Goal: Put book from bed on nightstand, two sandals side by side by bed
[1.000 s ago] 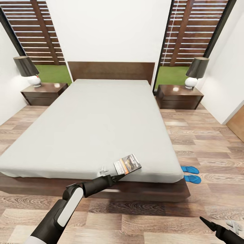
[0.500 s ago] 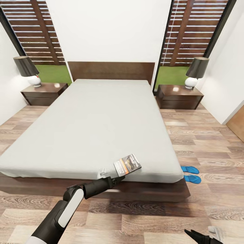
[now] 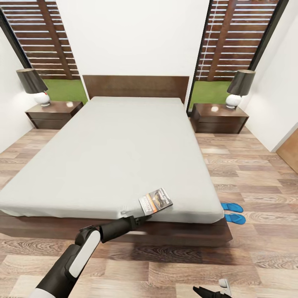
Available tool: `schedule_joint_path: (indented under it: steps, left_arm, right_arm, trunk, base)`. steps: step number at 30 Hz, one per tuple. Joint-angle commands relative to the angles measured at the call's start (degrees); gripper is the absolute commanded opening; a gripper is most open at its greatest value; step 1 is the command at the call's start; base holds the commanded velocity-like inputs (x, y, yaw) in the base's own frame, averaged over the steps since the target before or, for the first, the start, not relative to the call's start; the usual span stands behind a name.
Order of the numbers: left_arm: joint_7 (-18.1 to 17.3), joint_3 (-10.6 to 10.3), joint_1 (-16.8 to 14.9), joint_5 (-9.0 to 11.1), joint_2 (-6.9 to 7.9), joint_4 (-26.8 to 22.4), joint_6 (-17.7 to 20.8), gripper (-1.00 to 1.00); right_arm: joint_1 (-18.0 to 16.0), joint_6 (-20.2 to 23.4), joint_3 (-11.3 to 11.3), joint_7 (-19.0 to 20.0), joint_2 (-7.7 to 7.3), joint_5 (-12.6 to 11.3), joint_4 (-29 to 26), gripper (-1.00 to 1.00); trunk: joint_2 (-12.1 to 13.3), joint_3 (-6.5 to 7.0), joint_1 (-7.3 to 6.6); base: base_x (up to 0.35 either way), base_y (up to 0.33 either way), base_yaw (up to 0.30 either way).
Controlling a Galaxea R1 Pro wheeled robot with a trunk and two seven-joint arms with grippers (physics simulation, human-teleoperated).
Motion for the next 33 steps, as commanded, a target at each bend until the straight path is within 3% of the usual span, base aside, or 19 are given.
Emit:
schedule_joint_path:
  steps: [1, 4, 8, 10, 13, 14, 16, 20, 24, 27, 31, 33]
  left_arm:
    - [0.06, -0.05, -0.04, 0.42, 0.67, -0.03, 0.34, 1.0]
    - [-0.2, 0.07, 0.02, 0.5, 3.14, -0.14, 0.44, 1.0]
    - [-0.85, 0.19, 0.04, 1.07, 9.66, -0.27, 0.54, 1.0]
    - [-2.2, 0.22, 0.04, 1.46, 11.75, -0.04, 0.53, 1.0]
    - [-6.01, 0.43, 0.1, 1.91, 15.4, 1.43, 0.43, 1.0]
    - [-6.68, 0.56, 0.11, 1.95, 15.97, 1.77, 0.39, 1.0]
    - [-10.2, 2.48, 0.13, 2.0, 18.05, 3.86, 0.19, 1.0]
    - [-14.53, 6.84, 0.13, 1.76, 19.31, 8.72, -0.52, 1.0]
    - [-18.35, 8.25, 0.13, 1.61, 20.7, 12.73, -2.62, 1.0]
    - [-21.52, 8.68, 0.13, 1.57, 22.63, 18.09, -5.32, 1.0]
    - [-23.22, 9.16, 0.13, 1.56, 23.63, 28.21, -11.56, 1.0]
    - [-23.51, 9.23, 0.13, 1.54, 23.75, 33.89, -17.41, 1.0]
  right_arm:
    - [-0.06, -0.32, 0.32, 0.13, 0.02, -0.35, 0.15, 1.0]
    - [-0.08, -0.3, 0.32, 0.08, 0.06, -0.23, 0.14, 1.0]
    - [-0.08, -0.29, 0.26, 0.05, 0.07, -0.2, 0.14, 1.0]
    - [-0.08, -0.29, 0.26, 0.05, 0.04, -0.19, 0.14, 1.0]
    - [-0.06, -0.29, 0.25, 0.04, 0.04, -0.22, 0.13, 1.0]
    - [-0.06, -0.29, 0.25, 0.04, 0.03, -0.21, 0.13, 1.0]
    - [-0.06, -0.29, 0.25, 0.04, 0.01, -0.25, 0.13, 1.0]
    - [-0.07, -0.29, 0.25, 0.04, -0.01, -0.27, 0.13, 1.0]
    - [-0.07, -0.29, 0.25, 0.04, -0.02, -0.27, 0.13, 1.0]
    - [-0.06, -0.29, 0.25, 0.04, -0.02, -0.28, 0.13, 1.0]
    - [-0.06, -0.29, 0.25, 0.04, -0.02, -0.28, 0.13, 1.0]
    - [-0.06, -0.29, 0.25, 0.04, -0.02, -0.28, 0.13, 1.0]
  trunk:
    - [-0.02, -0.04, 0.0]
    - [-0.02, -0.04, 0.0]
    - [-0.02, -0.04, 0.0]
    - [-0.02, -0.04, 0.0]
    - [-0.02, -0.04, 0.0]
    - [-0.02, -0.04, 0.0]
    - [-0.02, -0.04, 0.0]
    - [-0.02, -0.04, 0.0]
    - [-0.02, -0.04, 0.0]
    - [-0.02, -0.04, 0.0]
    - [-0.02, -0.04, 0.0]
    - [-0.02, -0.04, 0.0]
  base:
    - [0.0, 0.0, 0.0]
    - [0.0, 0.0, 0.0]
    - [0.0, 0.0, 0.0]
    - [0.0, 0.0, 0.0]
    - [0.0, 0.0, 0.0]
    - [0.0, 0.0, 0.0]
    - [0.0, 0.0, 0.0]
    - [0.0, 0.0, 0.0]
    - [0.0, 0.0, 0.0]
    - [0.0, 0.0, 0.0]
    - [0.0, 0.0, 0.0]
    - [0.0, 0.0, 0.0]
